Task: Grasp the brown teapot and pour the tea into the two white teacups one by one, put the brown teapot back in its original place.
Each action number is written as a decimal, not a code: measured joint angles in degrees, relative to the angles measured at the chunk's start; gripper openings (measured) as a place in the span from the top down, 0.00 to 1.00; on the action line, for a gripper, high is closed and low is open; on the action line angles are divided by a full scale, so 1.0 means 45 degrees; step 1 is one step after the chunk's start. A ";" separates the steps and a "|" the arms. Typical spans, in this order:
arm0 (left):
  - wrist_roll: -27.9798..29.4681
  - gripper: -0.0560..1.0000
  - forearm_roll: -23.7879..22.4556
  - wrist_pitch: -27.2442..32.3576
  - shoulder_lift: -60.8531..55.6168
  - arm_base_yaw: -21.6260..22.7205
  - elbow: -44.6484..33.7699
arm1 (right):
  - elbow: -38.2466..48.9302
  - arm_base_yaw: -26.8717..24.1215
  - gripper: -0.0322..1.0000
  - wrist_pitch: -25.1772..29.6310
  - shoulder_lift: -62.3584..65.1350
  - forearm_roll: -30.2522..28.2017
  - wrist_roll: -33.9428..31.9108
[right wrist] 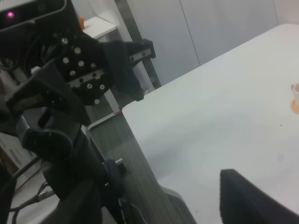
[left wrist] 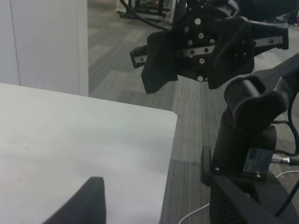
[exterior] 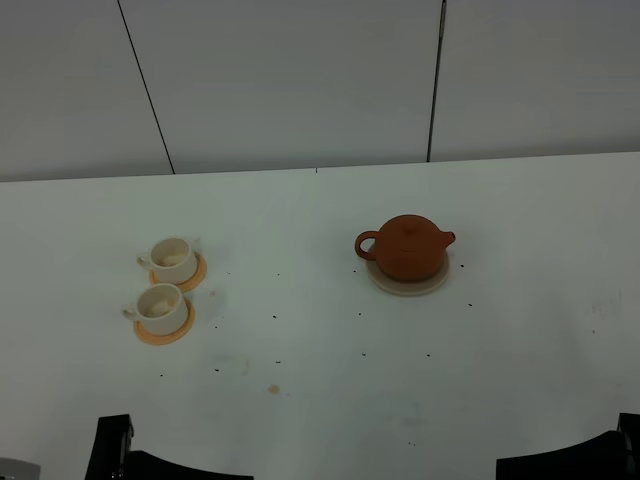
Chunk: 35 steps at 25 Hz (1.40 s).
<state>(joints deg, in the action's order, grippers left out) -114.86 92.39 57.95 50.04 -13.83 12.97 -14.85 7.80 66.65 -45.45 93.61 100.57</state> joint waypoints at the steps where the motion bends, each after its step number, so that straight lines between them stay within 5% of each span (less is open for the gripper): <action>1: 0.0000 0.42 0.0000 0.0000 0.0000 0.0000 0.0000 | 0.0000 0.0000 0.45 0.0000 0.0000 0.0000 0.0000; 22: -0.0042 0.46 0.0552 -0.0375 -0.0553 0.0000 0.0574 | 0.0000 0.0000 0.45 -0.0174 0.0000 0.0027 -0.0009; 27: 0.1836 0.49 0.0352 -0.1992 -0.2558 0.0000 0.2671 | 0.0000 0.0000 0.45 -0.0806 0.0000 0.0316 -0.0009; 29: 0.3583 0.50 -0.0596 -0.3471 -0.3685 0.0000 0.3491 | 0.0000 0.0000 0.45 -0.0868 0.0000 0.0485 -0.0009; 32: 0.7618 0.50 -0.3874 -0.5612 -0.5213 0.0000 0.4331 | 0.0000 0.0000 0.45 -0.0939 0.0000 0.0634 -0.0009; 35: 1.3373 0.52 -0.9494 -0.6448 -0.6483 0.0000 0.4862 | 0.0000 0.0000 0.45 -0.1157 0.0000 0.0681 -0.0009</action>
<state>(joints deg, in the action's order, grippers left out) -54.68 49.66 28.94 20.87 -13.83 34.85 -14.85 7.80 61.45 -45.45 96.67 100.53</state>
